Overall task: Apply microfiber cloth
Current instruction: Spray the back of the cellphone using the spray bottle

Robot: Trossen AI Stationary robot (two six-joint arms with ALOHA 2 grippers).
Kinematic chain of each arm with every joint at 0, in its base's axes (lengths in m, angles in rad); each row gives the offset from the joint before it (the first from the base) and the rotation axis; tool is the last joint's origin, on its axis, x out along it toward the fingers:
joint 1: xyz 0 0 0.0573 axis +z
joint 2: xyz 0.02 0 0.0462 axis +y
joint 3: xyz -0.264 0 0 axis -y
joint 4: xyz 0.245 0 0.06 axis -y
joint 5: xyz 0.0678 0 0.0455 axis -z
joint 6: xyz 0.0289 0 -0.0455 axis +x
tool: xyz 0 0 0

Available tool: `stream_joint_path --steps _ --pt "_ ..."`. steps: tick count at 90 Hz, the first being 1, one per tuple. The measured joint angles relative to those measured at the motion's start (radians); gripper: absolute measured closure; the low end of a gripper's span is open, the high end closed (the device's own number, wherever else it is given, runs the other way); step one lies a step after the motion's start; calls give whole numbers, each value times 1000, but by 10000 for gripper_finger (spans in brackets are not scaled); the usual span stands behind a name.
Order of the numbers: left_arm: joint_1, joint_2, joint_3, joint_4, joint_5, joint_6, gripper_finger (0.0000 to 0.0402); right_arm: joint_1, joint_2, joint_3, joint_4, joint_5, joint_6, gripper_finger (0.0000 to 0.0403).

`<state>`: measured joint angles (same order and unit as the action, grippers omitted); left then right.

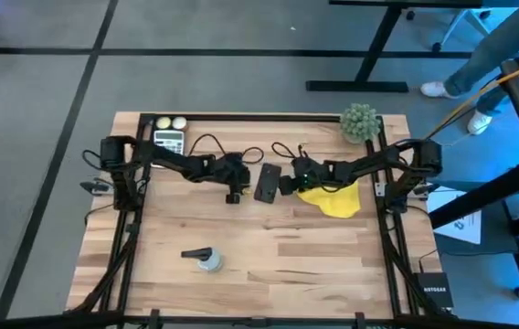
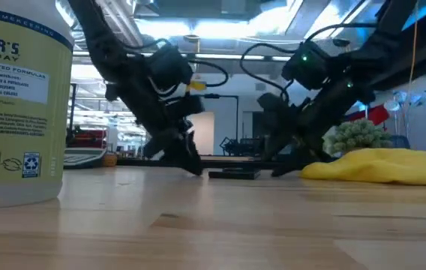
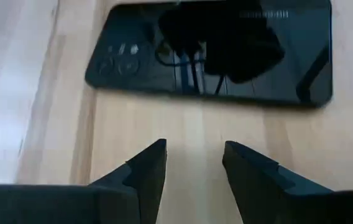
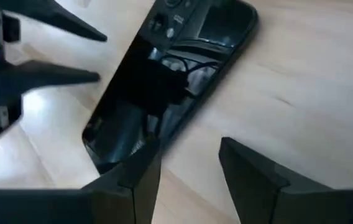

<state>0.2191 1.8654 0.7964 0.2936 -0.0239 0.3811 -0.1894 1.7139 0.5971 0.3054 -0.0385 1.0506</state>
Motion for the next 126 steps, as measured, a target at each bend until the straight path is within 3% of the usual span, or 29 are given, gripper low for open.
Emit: stream_joint_path --steps 24,62,70,77,87,103,126 --pt "-29 153 57 182 35 12 254 0 20 2 30 19 25 251" --pt "-48 201 124 191 47 -35 254 9 28 0 128 1 -38 253" --pt "-50 201 123 201 47 -82 254 9 30 -1 156 2 -69 274" --pt "-55 199 122 200 42 -84 254 12 29 -1 180 1 -102 317" --pt "-67 149 120 137 20 -80 254 10 26 -4 192 2 -129 385" --pt "-90 -3 116 -59 -66 -83 254 17 -19 -1 200 1 -227 393" --pt "-128 -308 118 -358 -174 -164 253 38 -276 0 160 48 -416 397"
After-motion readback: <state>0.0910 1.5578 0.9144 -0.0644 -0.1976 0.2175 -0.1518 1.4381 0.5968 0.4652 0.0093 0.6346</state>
